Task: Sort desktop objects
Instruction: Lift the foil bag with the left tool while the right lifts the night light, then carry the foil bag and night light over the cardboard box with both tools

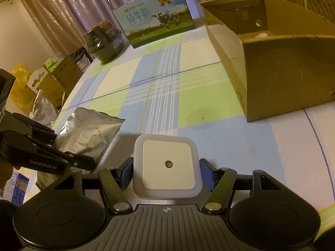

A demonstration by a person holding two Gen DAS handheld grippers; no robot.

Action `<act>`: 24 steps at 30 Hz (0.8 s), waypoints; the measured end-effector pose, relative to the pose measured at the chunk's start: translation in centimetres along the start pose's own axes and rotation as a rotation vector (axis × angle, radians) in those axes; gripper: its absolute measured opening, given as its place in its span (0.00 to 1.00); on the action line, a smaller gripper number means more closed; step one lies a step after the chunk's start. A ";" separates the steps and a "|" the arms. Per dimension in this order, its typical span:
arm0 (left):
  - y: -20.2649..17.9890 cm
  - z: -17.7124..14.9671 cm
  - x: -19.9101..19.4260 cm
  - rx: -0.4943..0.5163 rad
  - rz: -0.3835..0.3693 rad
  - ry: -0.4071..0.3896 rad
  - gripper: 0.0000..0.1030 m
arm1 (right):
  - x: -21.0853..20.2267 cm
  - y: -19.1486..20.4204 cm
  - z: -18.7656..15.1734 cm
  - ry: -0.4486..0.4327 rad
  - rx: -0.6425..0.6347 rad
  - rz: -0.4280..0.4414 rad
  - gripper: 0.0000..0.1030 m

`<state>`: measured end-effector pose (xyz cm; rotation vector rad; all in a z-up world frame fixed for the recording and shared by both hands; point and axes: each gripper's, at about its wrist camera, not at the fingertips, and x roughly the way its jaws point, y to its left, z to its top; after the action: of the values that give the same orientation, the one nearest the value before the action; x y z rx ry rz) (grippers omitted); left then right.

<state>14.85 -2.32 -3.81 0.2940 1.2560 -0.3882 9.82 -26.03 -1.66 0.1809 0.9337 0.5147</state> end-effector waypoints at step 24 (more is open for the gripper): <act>-2.8 1.9 -5.2 -0.011 -0.046 -0.145 0.30 | -4.2 0.6 2.9 -0.098 -0.070 -0.074 0.61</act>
<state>13.98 -4.98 1.70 0.2244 1.1234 -0.4344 9.91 -27.41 3.28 0.1071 0.8228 0.4656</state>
